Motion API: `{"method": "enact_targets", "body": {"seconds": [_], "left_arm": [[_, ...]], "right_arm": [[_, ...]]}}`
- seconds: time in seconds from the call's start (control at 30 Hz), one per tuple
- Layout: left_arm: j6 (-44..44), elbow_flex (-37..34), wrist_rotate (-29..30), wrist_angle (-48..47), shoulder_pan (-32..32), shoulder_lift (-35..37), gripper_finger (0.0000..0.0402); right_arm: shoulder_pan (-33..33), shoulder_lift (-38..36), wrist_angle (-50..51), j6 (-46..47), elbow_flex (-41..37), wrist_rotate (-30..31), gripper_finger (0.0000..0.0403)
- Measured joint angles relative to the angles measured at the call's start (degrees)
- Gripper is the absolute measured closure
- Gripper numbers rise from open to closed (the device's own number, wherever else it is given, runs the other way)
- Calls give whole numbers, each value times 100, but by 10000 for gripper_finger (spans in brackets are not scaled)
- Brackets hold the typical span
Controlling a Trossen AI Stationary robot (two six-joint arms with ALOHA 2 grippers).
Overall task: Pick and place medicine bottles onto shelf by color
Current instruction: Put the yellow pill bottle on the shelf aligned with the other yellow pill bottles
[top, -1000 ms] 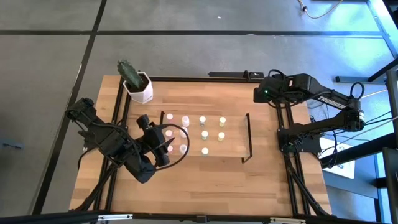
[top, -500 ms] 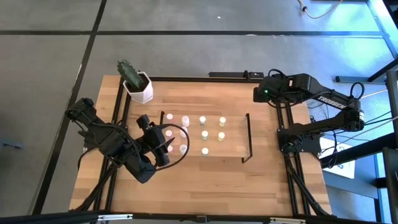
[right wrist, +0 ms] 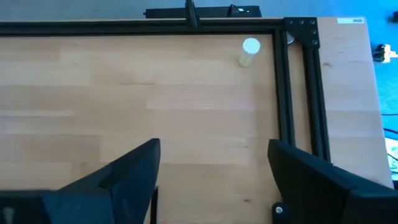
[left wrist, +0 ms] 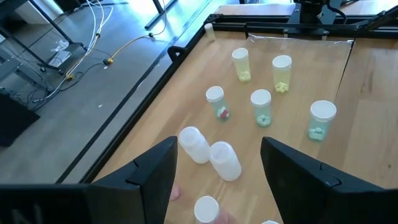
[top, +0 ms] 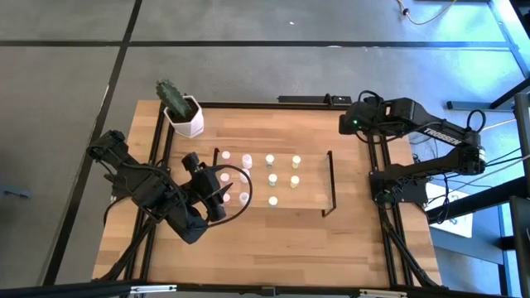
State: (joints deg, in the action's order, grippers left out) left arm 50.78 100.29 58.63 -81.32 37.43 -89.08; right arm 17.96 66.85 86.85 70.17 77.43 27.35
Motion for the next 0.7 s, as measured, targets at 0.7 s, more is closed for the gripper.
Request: {"method": "enact_targets", "body": {"seconds": [0.7], "left_arm": [[0, 0, 2, -1, 0, 0, 178]], "right_arm": [[92, 242, -2, -293, 0, 737, 116]]}}
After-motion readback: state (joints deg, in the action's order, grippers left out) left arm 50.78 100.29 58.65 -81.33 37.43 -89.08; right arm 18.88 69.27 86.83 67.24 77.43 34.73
